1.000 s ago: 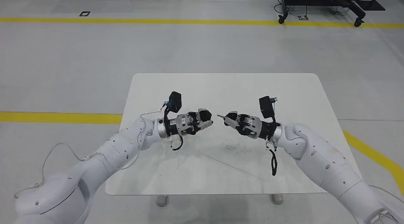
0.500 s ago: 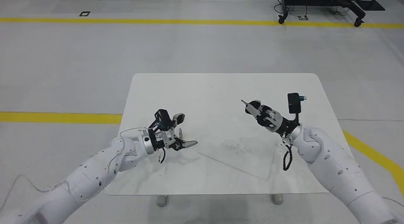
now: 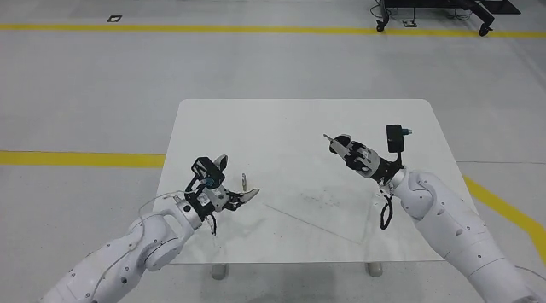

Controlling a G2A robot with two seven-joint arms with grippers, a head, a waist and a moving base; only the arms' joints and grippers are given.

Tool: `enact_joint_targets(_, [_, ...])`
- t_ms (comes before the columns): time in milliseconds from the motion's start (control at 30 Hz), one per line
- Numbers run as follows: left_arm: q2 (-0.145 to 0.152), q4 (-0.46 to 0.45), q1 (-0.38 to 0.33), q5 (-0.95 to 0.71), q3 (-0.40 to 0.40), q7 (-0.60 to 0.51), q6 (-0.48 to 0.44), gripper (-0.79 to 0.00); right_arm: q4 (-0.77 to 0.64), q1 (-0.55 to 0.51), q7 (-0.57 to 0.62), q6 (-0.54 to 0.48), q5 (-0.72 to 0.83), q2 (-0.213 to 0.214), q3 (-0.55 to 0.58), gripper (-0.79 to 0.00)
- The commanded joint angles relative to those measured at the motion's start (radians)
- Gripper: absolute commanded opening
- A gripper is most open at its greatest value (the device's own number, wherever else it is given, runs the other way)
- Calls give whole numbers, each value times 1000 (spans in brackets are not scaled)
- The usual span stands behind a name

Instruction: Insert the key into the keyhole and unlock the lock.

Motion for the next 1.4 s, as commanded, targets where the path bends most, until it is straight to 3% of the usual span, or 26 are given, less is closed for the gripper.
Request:
enact_joint_targets(0, [-1,8,2,31,-5,-18,46,0,0,0,0,0,0,0,0,-785])
enact_joint_targets(100, [-9,-61,59,282,10,-183,461,0,0,0,0,0,0,0,0,-785])
enact_joint_targets(133, [-10,-102,88,360,24,-247,550,0,0,0,0,0,0,0,0,-785])
enact_joint_targets(200, [-6,-164,135,481,36,-387,645,0,0,0,0,0,0,0,0,-785])
enact_joint_targets(300, [-2,-228,172,555,30,-566,660,0,0,0,0,0,0,0,0,-785])
enact_joint_targets(367, [-9,-239,171,563,14,-626,687,0,0,0,0,0,0,0,0,-785])
enact_joint_targets(467, [-29,-222,140,459,4,-633,601,0,0,0,0,0,0,0,0,-785])
enact_joint_targets(633, [-69,-106,33,223,-12,-558,322,0,0,0,0,0,0,0,0,-785])
enact_joint_targets(700, [-85,-78,6,197,-6,-559,291,0,0,0,0,0,0,0,0,-785])
enact_joint_targets(933, [-139,-19,-50,183,39,-651,306,0,0,0,0,0,0,0,0,-785])
enact_joint_targets(1067, [-169,21,-75,187,63,-663,317,-86,0,0,0,0,0,0,0,-785])
enact_joint_targets(1200, [-195,64,-98,155,68,-659,300,-256,0,0,0,0,0,0,0,-785])
enact_joint_targets(1367, [-224,119,-126,133,78,-662,266,-394,0,0,0,0,0,0,0,-785])
